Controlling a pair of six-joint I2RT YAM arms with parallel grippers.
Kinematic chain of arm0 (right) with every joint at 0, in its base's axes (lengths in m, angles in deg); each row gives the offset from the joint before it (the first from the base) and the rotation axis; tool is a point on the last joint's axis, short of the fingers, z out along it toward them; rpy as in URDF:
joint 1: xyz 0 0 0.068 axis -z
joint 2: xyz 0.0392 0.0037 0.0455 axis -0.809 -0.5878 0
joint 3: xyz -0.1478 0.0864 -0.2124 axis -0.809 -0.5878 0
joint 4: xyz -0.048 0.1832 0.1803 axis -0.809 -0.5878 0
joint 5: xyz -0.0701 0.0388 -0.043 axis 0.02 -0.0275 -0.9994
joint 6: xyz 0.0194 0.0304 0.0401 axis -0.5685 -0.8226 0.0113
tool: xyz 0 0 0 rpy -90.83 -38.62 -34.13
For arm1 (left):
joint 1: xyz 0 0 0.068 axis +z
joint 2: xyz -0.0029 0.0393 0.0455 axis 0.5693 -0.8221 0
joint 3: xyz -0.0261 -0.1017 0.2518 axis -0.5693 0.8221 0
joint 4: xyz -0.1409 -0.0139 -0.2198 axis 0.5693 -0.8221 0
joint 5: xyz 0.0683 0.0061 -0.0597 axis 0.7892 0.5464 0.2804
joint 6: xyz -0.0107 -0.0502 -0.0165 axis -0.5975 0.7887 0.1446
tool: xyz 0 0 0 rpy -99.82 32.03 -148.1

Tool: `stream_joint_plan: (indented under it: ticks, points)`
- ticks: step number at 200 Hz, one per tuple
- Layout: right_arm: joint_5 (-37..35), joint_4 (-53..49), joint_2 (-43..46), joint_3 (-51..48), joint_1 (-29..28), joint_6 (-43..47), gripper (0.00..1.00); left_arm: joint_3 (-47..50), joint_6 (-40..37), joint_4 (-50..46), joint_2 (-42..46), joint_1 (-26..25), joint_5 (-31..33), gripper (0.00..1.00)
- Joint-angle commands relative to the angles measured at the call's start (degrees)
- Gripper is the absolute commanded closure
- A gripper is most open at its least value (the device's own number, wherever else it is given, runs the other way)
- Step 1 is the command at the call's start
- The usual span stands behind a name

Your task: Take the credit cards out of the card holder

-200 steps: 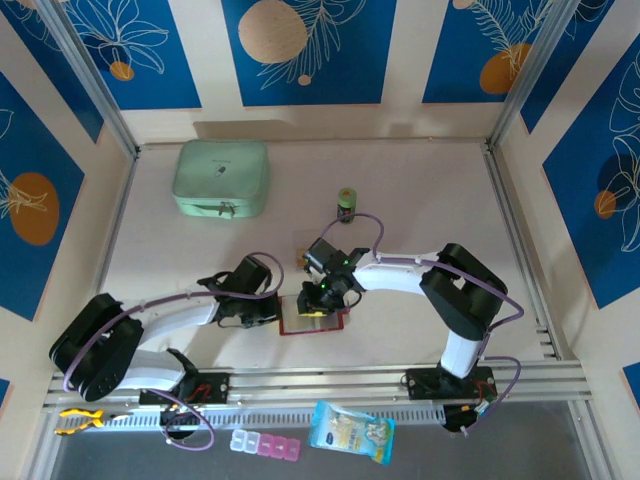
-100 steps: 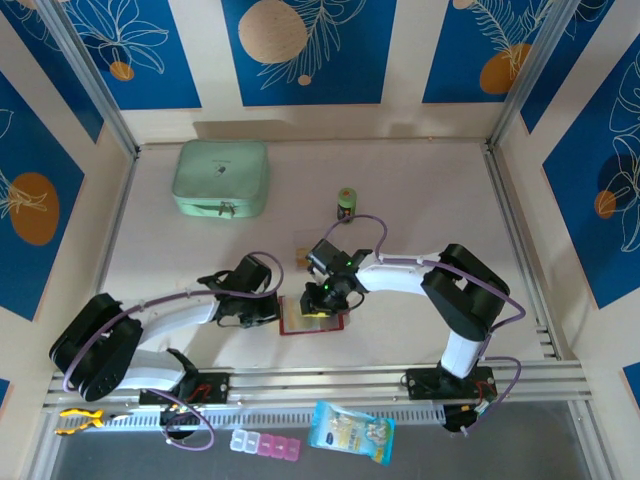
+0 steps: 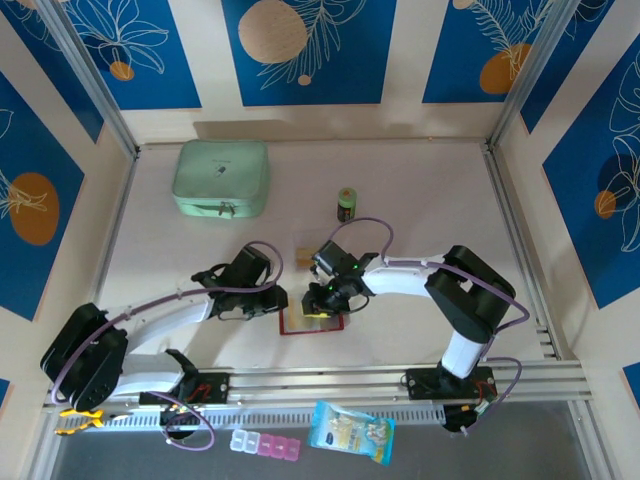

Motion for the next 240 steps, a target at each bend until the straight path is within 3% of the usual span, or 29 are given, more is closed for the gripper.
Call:
stream_joint_plan:
  ticks: [1,126,240]
  points:
    - [0.1,-1.4,0.4,-2.2,0.4,-0.9,0.72,-0.5,1.3,2.6,0.1,-0.8,-1.9,0.74]
    - [1.7,1.3,1.2,-4.9,1.5,-1.4,0.73,-0.8,3.9,8.2,-7.1,-3.3,-3.8,0.73]
    - [2.0,1.8,2.9,-5.1,1.5,-1.3,0.72,-1.2,5.2,9.6,-7.9,-4.4,-4.2,0.77]
